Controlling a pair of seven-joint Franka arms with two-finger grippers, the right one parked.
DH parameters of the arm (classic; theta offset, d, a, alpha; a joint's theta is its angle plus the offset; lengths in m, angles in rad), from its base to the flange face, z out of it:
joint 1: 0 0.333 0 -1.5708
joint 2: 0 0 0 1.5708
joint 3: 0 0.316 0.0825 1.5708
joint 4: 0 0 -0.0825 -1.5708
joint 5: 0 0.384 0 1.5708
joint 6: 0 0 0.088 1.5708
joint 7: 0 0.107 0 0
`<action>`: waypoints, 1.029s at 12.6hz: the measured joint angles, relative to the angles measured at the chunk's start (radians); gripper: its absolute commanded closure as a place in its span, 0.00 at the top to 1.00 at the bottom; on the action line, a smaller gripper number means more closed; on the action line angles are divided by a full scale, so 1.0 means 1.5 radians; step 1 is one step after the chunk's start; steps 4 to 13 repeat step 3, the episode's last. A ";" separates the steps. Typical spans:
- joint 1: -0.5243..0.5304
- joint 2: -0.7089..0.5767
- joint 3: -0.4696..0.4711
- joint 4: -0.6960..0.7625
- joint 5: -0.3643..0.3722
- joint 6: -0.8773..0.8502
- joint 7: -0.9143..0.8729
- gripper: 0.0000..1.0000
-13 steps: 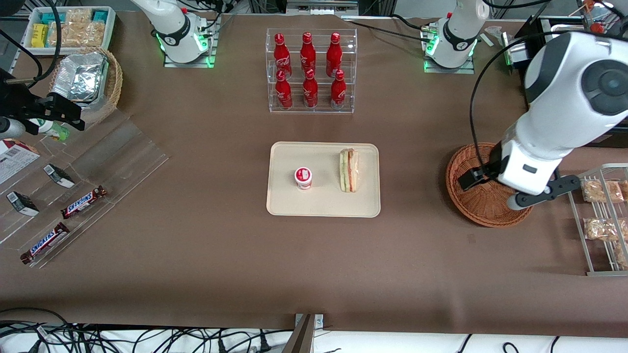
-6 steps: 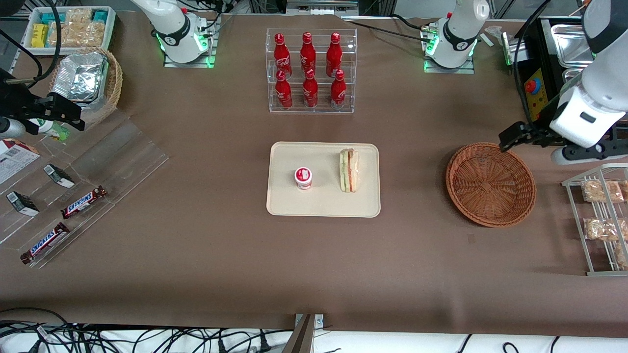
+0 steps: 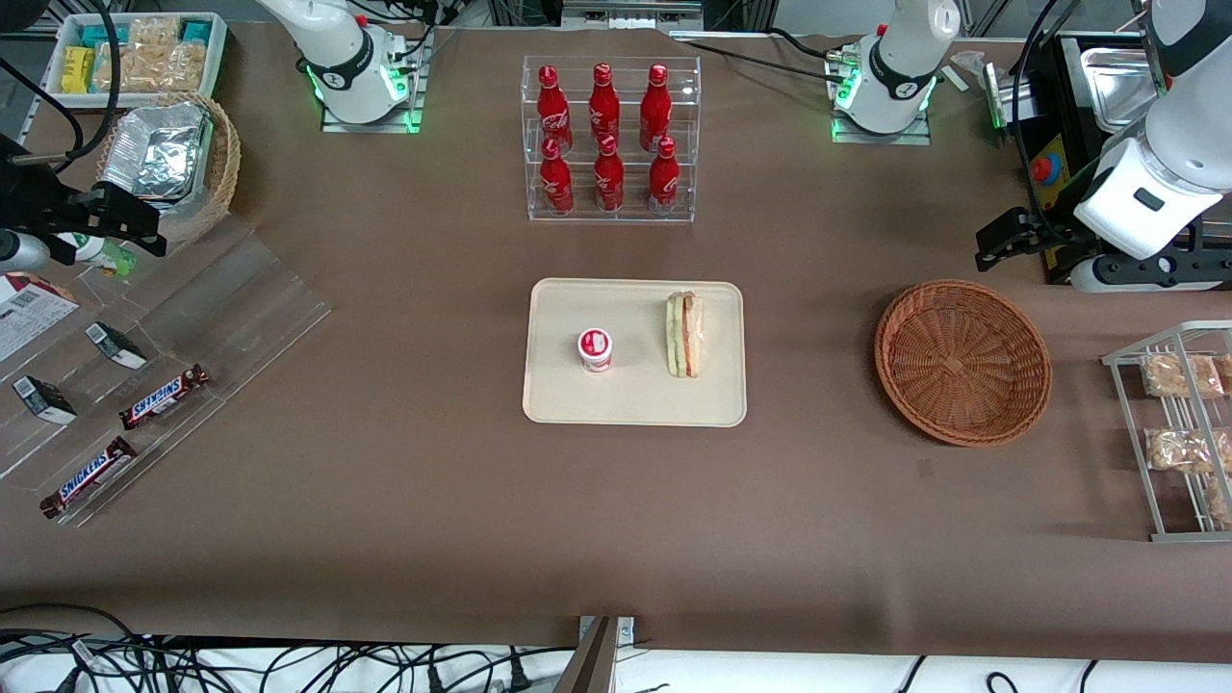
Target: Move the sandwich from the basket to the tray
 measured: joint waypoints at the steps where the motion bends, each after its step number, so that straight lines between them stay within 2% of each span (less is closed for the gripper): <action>1: 0.000 -0.002 0.002 0.000 -0.001 0.000 0.001 1.00; 13: -0.001 -0.010 0.002 0.004 -0.002 -0.014 0.007 1.00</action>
